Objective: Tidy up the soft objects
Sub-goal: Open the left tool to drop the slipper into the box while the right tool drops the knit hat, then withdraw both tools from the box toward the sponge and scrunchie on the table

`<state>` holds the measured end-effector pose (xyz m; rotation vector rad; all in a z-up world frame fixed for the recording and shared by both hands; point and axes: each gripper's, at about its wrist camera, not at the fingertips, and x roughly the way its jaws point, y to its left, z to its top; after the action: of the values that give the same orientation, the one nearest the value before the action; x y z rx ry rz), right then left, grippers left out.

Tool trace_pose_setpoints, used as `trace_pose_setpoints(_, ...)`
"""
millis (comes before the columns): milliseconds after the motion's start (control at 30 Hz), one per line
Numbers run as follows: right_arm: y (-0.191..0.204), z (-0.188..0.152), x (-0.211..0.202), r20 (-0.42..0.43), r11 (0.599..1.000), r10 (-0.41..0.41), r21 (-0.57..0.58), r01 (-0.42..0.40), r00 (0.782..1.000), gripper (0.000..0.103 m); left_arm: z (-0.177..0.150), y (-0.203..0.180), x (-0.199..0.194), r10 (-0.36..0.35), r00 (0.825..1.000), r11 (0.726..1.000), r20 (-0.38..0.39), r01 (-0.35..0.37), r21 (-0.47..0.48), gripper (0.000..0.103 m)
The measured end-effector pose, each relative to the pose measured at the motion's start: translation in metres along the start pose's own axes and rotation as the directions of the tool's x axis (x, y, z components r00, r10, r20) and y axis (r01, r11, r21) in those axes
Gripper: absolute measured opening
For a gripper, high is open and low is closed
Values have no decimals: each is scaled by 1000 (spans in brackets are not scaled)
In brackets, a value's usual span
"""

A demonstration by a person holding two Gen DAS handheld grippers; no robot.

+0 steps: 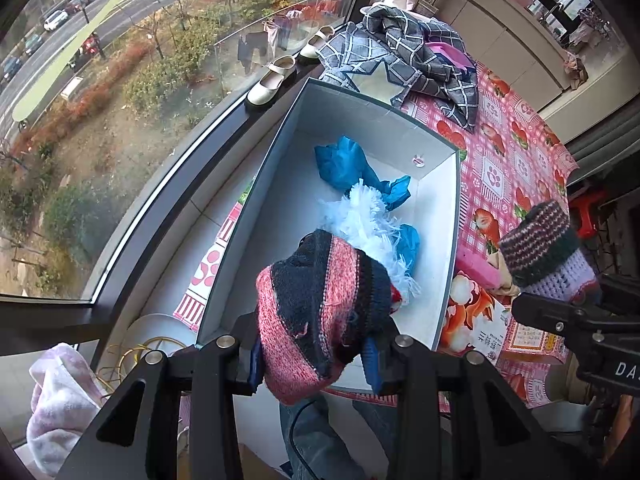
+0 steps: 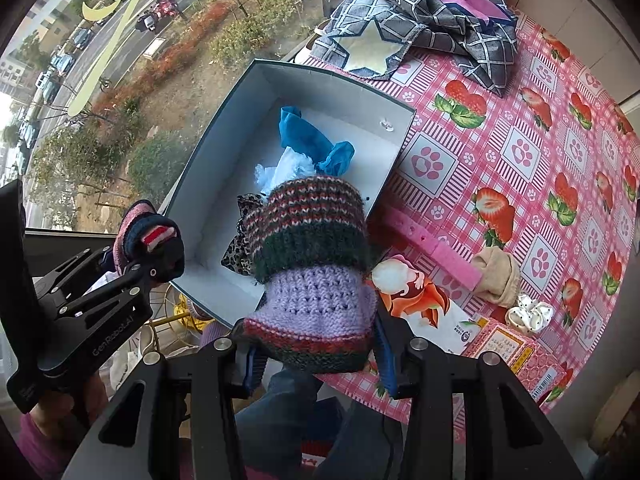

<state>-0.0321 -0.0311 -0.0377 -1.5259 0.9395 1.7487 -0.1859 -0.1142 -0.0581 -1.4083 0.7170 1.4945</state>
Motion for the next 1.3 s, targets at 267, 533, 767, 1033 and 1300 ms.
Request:
trace_pose_setpoints(267,0,14,14,-21,1000,6,8,-6,1000,45,3,1,18,21,999,1000,-36,-21,12,41)
trace_pose_setpoints(533,0,32,30,-48,1000,9,15,-8,999,45,5,-3,31,58,996,998,-67,-55,37,48)
trace_pose_setpoints(767,4,45,29,-28,1000,10,4,-10,1000,63,7,-4,30,70,996,997,-54,-69,26,79)
trace_pose_setpoints(1033,-3,49,20,-5,999,38,21,-38,999,84,6,-6,36,35,996,999,-85,-35,-5,83)
trace_pose_setpoints(1300,-24,36,8,3,994,81,72,-81,997,84,12,-13,28,-20,998,1000,-61,18,-25,96)
